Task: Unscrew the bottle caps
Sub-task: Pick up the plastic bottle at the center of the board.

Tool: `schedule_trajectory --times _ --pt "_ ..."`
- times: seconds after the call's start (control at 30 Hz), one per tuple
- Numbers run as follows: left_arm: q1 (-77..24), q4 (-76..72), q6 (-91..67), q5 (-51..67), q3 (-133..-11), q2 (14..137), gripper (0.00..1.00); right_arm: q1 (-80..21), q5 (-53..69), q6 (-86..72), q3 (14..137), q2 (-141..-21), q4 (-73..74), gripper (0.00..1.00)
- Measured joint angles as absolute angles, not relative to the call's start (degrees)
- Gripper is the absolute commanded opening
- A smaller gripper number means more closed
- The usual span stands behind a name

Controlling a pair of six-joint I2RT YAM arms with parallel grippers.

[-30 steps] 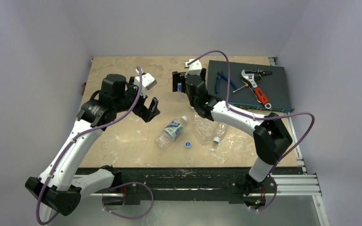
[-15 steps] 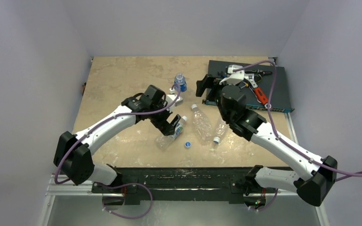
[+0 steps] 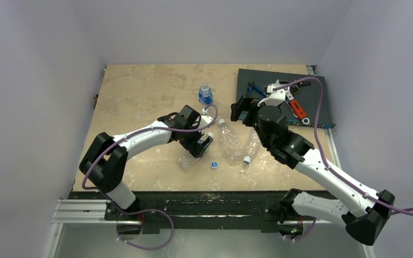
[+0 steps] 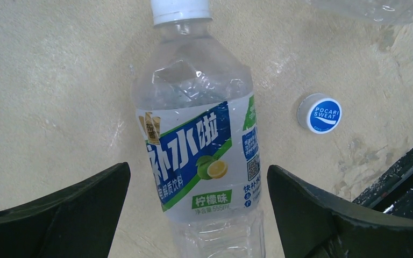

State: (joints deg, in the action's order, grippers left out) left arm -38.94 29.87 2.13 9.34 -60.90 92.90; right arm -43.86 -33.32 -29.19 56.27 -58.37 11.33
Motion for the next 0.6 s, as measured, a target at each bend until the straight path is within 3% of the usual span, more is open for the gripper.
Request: schedule_trajectory --times 0.23,0.3,0.4,0.53,0.6 --pt "-39.94 25.52 2.92 9.19 -58.72 94.98 1.00 -43.86 -33.36 -30.48 54.50 -56.16 12.58 0.99" --pt "-40.21 24.38 3.64 9.19 -57.67 95.92 0.94 -43.86 -33.36 -30.72 54.39 -56.16 12.88 0.99" --pt "-40.23 23.86 4.25 9.19 -56.16 96.09 0.79 -43.86 -33.32 -31.05 54.35 -56.16 12.99 0.98" --pt "-40.27 23.20 5.50 8.93 -55.64 96.07 0.49 -43.86 -33.10 -31.59 54.35 -56.29 13.08 0.98" --pt "-40.27 23.20 5.82 8.64 -55.64 95.77 0.41 -43.86 -32.67 -32.01 54.35 -56.36 13.10 0.98"
